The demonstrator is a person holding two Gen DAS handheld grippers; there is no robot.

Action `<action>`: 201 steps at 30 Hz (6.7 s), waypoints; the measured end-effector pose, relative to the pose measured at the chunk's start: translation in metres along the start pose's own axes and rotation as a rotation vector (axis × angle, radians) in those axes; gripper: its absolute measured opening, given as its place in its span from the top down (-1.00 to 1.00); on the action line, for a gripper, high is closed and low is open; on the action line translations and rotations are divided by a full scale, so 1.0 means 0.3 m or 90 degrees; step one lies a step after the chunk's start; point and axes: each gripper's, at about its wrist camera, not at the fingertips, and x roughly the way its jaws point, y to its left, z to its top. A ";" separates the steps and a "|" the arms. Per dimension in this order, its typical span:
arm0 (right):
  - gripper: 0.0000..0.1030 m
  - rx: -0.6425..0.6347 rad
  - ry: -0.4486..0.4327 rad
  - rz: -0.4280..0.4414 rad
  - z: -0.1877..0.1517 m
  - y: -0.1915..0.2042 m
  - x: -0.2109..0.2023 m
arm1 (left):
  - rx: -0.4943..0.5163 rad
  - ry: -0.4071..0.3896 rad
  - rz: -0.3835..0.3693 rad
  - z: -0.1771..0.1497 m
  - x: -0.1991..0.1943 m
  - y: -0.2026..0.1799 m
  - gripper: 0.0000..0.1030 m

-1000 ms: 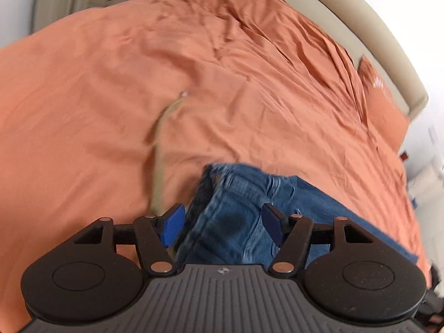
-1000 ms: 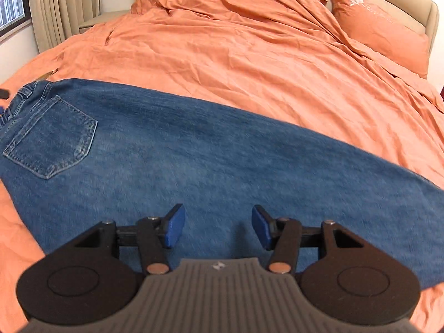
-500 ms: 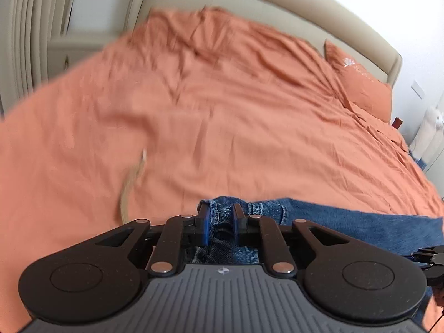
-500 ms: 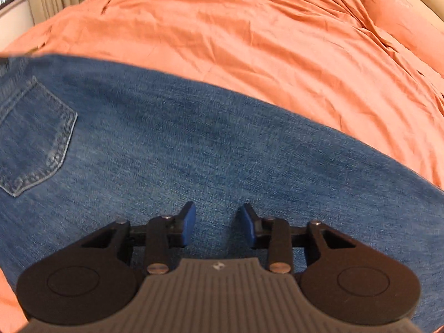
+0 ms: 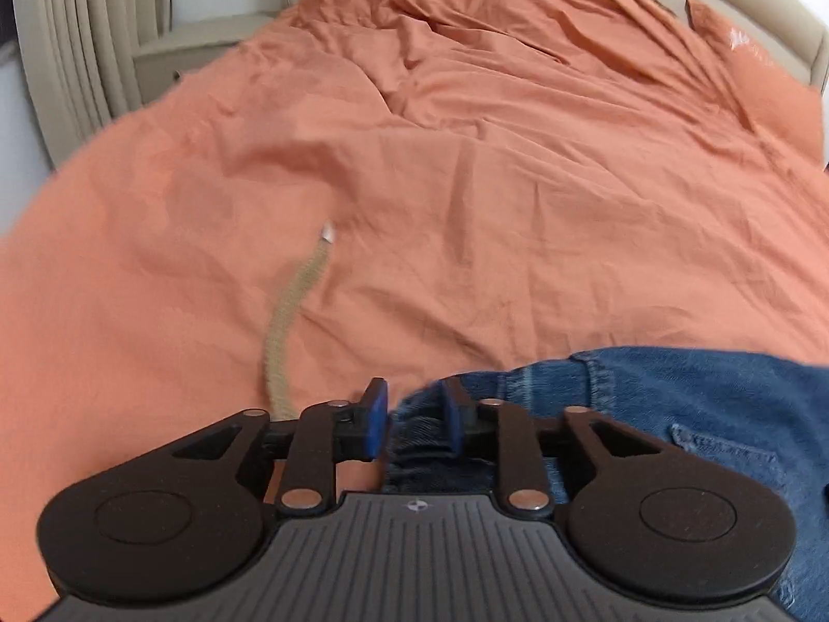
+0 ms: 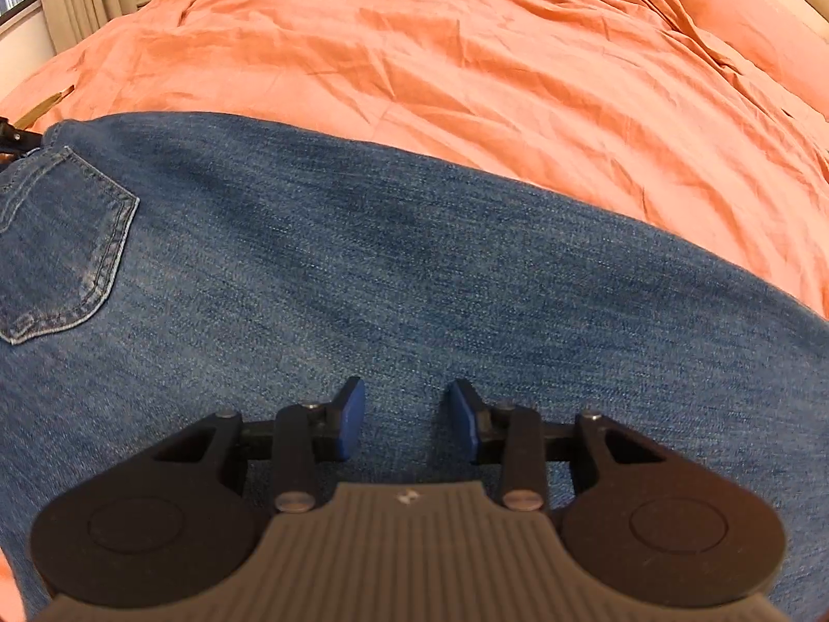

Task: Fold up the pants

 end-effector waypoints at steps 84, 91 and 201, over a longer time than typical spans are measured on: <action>0.47 0.773 -0.221 -0.054 -0.793 -1.638 -0.513 | 0.273 0.074 -0.022 -0.125 0.094 -1.148 0.79; 1.00 0.789 -0.208 -0.036 -0.783 -1.702 -0.417 | 0.295 0.067 -0.010 -0.125 0.152 -1.184 0.80; 0.10 0.505 -0.114 0.011 -0.477 -1.929 -0.311 | 0.518 0.016 -0.260 -0.142 0.186 -2.084 0.61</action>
